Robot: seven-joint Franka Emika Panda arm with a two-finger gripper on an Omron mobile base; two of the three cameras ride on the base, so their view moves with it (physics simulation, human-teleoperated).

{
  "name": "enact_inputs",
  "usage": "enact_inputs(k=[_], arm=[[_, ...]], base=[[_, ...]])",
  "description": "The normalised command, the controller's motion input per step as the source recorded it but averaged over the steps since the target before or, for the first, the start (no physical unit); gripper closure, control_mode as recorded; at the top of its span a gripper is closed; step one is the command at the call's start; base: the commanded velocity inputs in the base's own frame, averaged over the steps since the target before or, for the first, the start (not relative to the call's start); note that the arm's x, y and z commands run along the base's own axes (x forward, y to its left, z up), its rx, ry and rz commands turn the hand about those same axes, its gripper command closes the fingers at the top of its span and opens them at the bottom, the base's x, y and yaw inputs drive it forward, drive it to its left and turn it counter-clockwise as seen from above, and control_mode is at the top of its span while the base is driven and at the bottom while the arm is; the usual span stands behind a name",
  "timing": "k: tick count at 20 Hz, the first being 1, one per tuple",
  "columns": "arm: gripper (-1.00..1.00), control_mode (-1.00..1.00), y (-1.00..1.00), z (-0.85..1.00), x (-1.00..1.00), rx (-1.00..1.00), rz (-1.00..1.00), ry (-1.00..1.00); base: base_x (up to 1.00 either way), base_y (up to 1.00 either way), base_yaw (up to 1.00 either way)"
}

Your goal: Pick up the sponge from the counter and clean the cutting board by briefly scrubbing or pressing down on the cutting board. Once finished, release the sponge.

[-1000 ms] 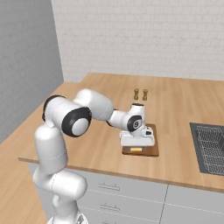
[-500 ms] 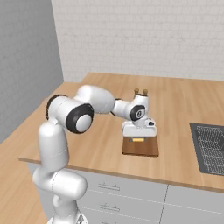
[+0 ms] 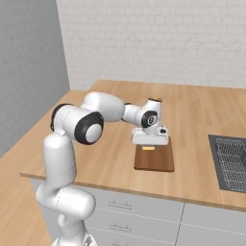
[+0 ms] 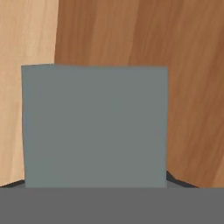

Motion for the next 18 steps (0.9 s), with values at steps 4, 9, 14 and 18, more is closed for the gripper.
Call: enact_inputs(k=[4, 9, 14, 18], arm=[[1.00, -1.00, 0.63, 0.00, -0.21, 0.00, 0.00, -0.05], [1.00, -1.00, 0.64, 0.00, -0.15, 0.00, 0.00, -0.02], [1.00, -1.00, 0.66, 0.00, -0.01, 0.00, 0.00, 0.00], [1.00, -1.00, 0.57, 0.00, 0.01, 0.00, 0.00, 0.00]], base=[[0.00, 0.00, 0.00], [0.00, 0.00, 0.00], [0.00, 0.00, 0.00], [0.00, 0.00, 0.00]])
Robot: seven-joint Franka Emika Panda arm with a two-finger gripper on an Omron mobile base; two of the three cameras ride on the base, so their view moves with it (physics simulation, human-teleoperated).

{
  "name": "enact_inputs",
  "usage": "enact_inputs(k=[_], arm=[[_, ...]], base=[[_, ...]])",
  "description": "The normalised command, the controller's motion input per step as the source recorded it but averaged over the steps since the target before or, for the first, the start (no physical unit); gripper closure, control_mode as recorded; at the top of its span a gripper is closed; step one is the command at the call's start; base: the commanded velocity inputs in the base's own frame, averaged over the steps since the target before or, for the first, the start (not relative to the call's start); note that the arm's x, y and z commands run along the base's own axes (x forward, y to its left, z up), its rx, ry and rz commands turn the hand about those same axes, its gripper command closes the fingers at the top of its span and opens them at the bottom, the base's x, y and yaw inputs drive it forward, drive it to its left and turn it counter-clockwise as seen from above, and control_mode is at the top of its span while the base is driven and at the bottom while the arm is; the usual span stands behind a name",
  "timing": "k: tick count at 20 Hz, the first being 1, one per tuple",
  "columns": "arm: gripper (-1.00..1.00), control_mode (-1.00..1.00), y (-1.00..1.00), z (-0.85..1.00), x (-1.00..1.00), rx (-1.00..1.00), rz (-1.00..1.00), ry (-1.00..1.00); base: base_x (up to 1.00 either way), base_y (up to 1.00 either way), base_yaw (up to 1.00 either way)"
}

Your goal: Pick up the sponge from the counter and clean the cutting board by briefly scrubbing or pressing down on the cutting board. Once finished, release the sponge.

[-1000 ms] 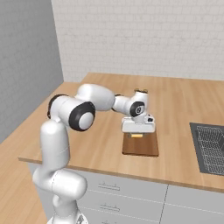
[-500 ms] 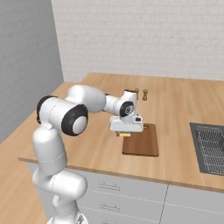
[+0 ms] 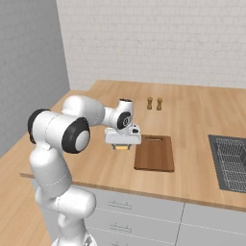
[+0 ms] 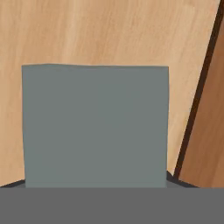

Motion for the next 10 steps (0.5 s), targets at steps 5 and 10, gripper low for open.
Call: enact_inputs(k=[5, 10], arm=[[1.00, -1.00, 0.33, -0.06, 0.20, 0.00, 0.02, 0.00], [1.00, -1.00, 0.19, -0.22, 0.24, 0.00, 0.05, -0.01]], base=[[0.00, 0.00, 0.00], [0.00, 0.00, 0.00]])
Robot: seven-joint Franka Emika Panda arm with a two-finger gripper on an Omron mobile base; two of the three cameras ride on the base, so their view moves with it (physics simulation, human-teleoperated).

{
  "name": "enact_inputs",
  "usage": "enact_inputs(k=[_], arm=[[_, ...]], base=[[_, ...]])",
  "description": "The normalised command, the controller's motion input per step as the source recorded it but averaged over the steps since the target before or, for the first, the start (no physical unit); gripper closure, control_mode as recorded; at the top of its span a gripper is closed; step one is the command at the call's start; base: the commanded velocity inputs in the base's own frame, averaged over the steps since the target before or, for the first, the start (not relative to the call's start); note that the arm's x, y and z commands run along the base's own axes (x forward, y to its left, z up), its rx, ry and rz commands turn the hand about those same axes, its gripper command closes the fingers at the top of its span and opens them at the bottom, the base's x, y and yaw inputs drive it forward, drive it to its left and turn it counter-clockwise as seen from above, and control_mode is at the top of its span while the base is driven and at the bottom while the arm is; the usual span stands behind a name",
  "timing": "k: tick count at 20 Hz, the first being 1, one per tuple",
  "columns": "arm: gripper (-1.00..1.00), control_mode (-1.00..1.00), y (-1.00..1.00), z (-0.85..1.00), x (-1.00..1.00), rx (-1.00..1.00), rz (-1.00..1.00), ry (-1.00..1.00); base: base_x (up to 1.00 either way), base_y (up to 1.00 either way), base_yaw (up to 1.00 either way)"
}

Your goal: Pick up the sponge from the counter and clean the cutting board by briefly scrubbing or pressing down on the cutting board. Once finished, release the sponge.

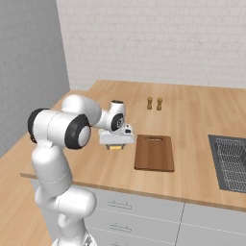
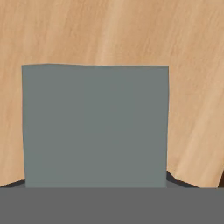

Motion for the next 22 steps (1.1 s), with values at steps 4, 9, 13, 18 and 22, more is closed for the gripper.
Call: enact_inputs(k=[4, 9, 13, 18, 22], arm=[[1.00, -1.00, 0.17, -0.18, 0.22, 0.00, 0.05, -0.04], [-1.00, -1.00, 0.20, 0.00, 0.03, 0.00, 0.03, -0.04], [-1.00, -1.00, 0.11, 0.00, 0.00, 0.00, 0.03, -0.07], [-1.00, -1.00, 0.10, 0.00, 0.00, 0.00, 0.02, -0.06], [-1.00, -1.00, 0.06, 0.18, -0.08, 0.00, 0.00, -0.04]], base=[[0.00, 0.00, 0.00], [0.00, 0.00, 0.00], [0.00, 0.00, 0.00], [0.00, 0.00, 0.00], [0.00, 0.00, 0.00]])
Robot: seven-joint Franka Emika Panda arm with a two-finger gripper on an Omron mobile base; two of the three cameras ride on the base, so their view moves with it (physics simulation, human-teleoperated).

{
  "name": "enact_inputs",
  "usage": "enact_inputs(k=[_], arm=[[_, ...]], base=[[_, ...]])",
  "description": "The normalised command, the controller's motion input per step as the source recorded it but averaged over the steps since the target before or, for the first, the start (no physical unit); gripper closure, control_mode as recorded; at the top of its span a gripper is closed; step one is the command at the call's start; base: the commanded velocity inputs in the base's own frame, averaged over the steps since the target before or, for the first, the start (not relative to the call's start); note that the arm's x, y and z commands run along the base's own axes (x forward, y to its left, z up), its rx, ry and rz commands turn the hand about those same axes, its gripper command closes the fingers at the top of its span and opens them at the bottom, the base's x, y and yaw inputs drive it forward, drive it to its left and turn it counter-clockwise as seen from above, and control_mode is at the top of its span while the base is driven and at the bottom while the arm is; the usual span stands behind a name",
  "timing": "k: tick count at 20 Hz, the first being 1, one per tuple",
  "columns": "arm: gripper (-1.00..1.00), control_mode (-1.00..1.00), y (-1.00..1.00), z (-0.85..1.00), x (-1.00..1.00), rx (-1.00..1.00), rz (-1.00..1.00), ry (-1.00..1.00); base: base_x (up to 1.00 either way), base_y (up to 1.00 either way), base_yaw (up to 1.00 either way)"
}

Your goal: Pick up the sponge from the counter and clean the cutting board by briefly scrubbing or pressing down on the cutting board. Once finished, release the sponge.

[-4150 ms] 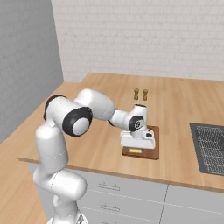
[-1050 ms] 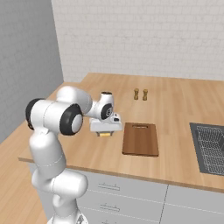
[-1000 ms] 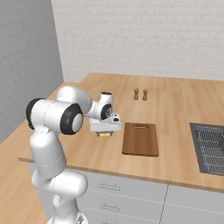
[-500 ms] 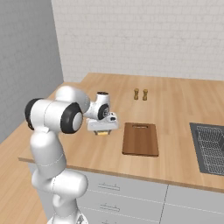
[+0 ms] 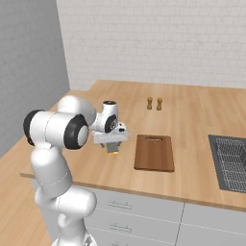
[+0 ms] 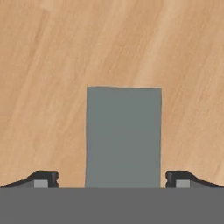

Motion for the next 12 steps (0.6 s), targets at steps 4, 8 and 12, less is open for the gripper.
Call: enact_inputs(k=[4, 8, 12], arm=[[-1.00, -1.00, 0.00, 0.70, -0.48, 0.00, 0.00, -0.08], [-1.00, -1.00, 0.12, 0.88, -0.54, 0.00, 0.00, -0.18], [-1.00, -1.00, 0.35, 0.67, -0.41, 0.00, 0.00, -0.20]], base=[[0.00, 0.00, 0.00], [0.00, 0.00, 0.00], [0.00, 0.00, 0.00]])
